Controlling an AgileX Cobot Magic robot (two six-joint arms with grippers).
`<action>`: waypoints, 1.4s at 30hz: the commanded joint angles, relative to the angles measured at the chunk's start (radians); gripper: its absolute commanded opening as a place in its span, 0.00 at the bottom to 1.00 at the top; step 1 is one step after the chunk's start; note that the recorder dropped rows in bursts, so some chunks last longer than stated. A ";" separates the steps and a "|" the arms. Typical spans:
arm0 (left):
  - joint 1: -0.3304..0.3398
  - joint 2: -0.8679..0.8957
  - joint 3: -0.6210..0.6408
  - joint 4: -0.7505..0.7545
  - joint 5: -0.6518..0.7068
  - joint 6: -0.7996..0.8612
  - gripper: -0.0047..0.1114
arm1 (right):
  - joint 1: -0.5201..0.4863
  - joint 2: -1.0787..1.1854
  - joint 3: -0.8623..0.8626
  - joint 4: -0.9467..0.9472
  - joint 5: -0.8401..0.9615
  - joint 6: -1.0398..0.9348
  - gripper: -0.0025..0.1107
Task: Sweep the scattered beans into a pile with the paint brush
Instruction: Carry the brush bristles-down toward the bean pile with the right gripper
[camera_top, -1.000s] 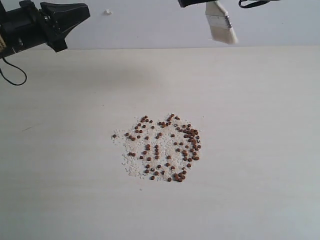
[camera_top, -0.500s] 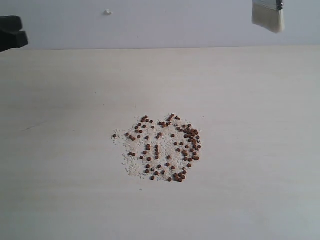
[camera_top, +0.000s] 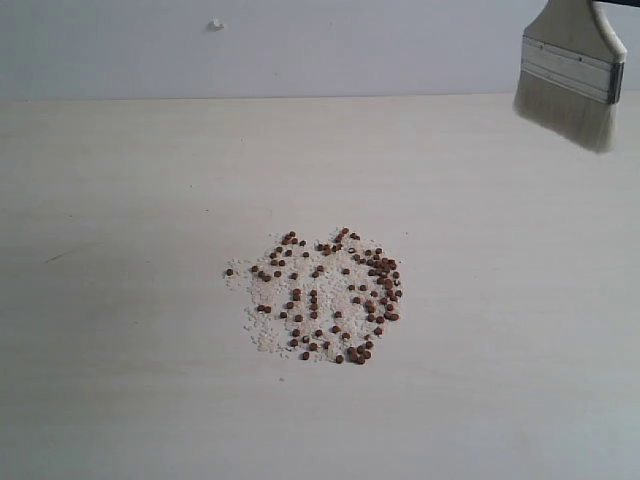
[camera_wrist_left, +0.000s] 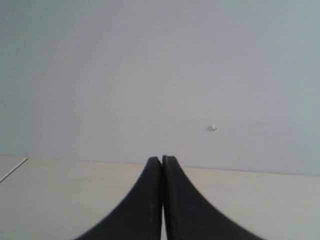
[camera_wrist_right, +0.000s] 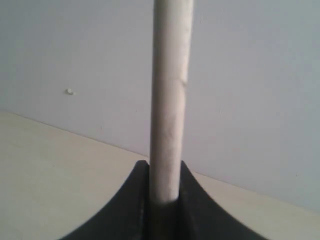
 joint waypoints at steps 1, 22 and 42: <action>0.000 -0.074 0.012 -0.013 0.103 -0.033 0.04 | -0.004 -0.050 0.010 -0.020 0.008 -0.002 0.02; 0.000 -0.094 0.066 -0.013 0.239 -0.094 0.04 | -0.004 -0.069 0.019 -0.135 0.063 -0.001 0.02; 0.000 -0.094 0.066 -0.013 0.240 -0.092 0.04 | -0.004 -0.069 0.068 -1.151 -0.140 1.110 0.02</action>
